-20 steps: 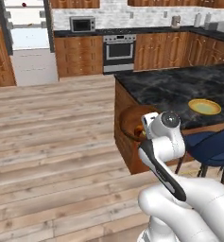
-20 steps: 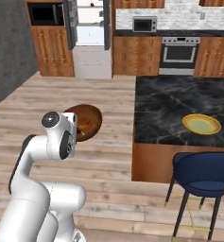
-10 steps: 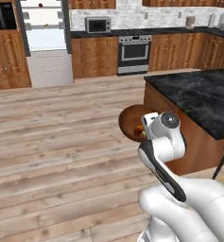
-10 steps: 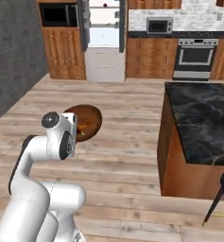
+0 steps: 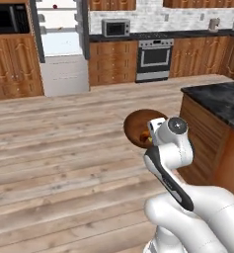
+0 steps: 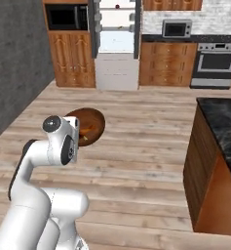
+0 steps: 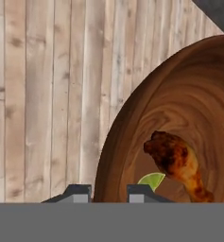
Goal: Pick the chicken drumstick and lemon wedge from their plates and place them in the bowl. Then put the bowl in the fridge.
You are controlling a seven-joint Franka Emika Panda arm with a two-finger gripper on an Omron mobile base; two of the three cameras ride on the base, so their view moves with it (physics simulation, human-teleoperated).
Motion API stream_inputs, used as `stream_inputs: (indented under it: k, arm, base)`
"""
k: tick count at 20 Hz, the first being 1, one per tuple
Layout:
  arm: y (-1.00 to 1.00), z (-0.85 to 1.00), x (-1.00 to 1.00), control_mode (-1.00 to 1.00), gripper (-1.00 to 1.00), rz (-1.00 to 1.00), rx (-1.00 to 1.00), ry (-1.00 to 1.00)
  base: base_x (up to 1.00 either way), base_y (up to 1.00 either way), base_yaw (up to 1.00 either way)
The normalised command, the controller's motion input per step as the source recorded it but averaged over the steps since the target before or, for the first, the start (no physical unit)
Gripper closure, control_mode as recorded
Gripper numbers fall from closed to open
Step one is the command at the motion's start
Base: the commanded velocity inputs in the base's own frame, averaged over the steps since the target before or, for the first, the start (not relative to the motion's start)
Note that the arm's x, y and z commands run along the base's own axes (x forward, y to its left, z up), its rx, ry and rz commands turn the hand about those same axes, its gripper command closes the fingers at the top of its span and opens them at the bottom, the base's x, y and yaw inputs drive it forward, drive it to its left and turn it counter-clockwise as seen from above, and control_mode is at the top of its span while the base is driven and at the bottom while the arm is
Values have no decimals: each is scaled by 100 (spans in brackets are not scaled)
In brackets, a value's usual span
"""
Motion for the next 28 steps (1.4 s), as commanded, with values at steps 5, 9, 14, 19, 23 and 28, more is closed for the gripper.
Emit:
stream_inputs:
  k: [5, 9, 14, 19, 23, 28]
  arm:
    - [0, 0, 0, 100, 100, 0, 0, 0]
    - [0, 0, 0, 100, 100, 0, 0, 0]
    - [0, 0, 0, 100, 100, 0, 0, 0]
    - [0, 0, 0, 100, 100, 0, 0, 0]
    - [0, 0, 0, 100, 100, 0, 0, 0]
    - [0, 0, 0, 100, 100, 0, 0, 0]
  base:
    - [90, 45, -7]
    - [93, 30, -13]
    - [93, 36, -8]
    - [93, 50, 0]
    - [94, 45, 0]
    - [94, 39, 0]
